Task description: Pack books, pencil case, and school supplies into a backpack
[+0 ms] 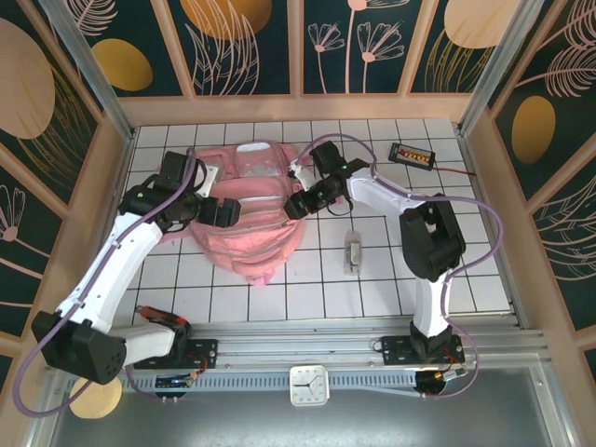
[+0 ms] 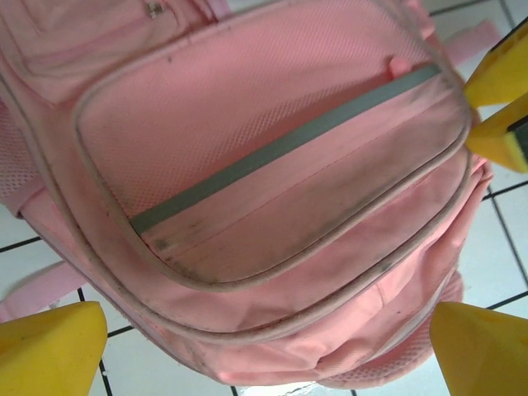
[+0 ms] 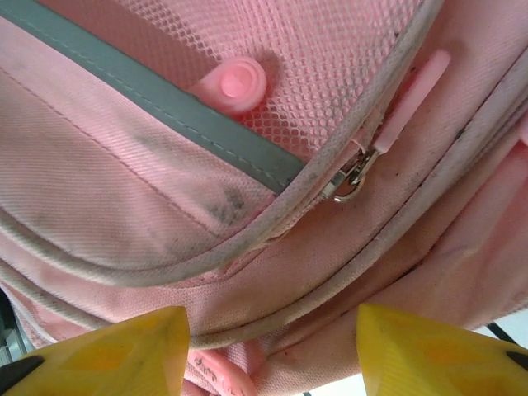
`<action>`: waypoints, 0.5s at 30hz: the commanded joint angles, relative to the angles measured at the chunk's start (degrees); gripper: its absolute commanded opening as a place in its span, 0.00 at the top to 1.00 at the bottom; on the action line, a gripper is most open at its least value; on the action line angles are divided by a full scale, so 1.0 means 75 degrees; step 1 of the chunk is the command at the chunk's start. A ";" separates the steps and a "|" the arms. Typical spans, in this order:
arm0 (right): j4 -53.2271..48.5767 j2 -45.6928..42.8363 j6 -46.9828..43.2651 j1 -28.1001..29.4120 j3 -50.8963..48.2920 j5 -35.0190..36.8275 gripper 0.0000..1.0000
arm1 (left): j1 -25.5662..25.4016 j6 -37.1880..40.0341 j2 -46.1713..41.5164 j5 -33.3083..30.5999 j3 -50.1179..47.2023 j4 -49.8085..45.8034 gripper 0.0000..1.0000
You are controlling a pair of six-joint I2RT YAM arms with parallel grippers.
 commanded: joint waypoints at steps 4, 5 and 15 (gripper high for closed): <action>0.0033 -0.0135 -0.0213 0.0208 -0.0190 -0.0400 0.46 | -0.0048 0.0461 0.0100 0.0078 -0.0283 0.0458 0.01; 0.0069 -0.0156 -0.0200 0.0256 -0.0218 -0.0411 0.46 | -0.0053 0.0467 0.0110 0.0086 -0.0339 0.0503 0.01; -0.0135 -0.0544 -0.0089 0.0375 -0.0640 -0.0276 0.49 | -0.0053 0.0452 0.0241 0.0113 -0.0451 0.0656 0.01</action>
